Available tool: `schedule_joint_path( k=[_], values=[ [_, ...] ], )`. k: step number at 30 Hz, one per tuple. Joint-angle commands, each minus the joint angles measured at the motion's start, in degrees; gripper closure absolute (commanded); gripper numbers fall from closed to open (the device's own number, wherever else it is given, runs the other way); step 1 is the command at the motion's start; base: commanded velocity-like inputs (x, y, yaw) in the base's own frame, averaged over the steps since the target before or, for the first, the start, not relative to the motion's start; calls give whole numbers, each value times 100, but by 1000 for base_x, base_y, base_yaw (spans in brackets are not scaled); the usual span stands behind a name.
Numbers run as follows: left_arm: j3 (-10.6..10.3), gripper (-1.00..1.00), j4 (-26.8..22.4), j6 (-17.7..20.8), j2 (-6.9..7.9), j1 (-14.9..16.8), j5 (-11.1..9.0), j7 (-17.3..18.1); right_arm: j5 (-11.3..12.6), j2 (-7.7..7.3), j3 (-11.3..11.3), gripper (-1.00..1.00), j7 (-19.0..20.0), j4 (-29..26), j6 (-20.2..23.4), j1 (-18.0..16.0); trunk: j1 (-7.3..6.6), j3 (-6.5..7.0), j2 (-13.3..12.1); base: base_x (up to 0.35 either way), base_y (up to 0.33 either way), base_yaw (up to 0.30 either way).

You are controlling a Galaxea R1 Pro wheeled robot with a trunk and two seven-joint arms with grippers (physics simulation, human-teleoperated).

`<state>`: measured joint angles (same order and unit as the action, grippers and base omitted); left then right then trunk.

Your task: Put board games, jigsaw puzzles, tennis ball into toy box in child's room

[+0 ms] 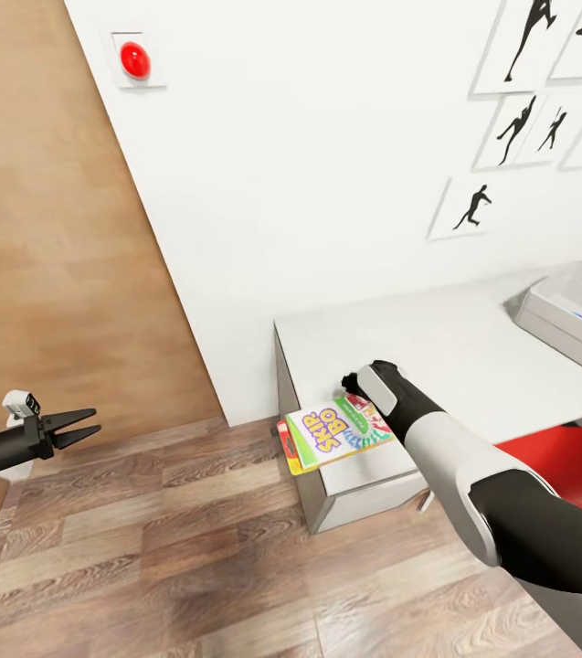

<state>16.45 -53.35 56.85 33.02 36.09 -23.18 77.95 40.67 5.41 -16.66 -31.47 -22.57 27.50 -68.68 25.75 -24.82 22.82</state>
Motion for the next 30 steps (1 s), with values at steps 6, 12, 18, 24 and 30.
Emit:
schedule_joint_path(
  k=[6,12,18,24,30],
  values=[
    [-1,-100,0,54,-1,3,-12,8,47,-5,-48,-100,-43,-197,-64,-5,4,42,10,0,0,0],
    [0,-100,0,54,2,3,-12,9,47,-7,-48,-100,-43,-256,-76,-5,4,96,10,0,0,0],
    [-1,-100,0,54,0,3,-12,3,47,-11,-48,-100,-50,-323,-78,-5,4,150,10,0,0,0],
    [0,-100,0,54,2,3,-12,1,61,-95,-41,-100,-64,-759,-44,-2,4,205,10,0,0,0],
    [-1,-100,0,54,2,3,-12,1,102,-246,-26,-100,-68,-1635,223,159,4,259,10,0,0,0]
  ],
)
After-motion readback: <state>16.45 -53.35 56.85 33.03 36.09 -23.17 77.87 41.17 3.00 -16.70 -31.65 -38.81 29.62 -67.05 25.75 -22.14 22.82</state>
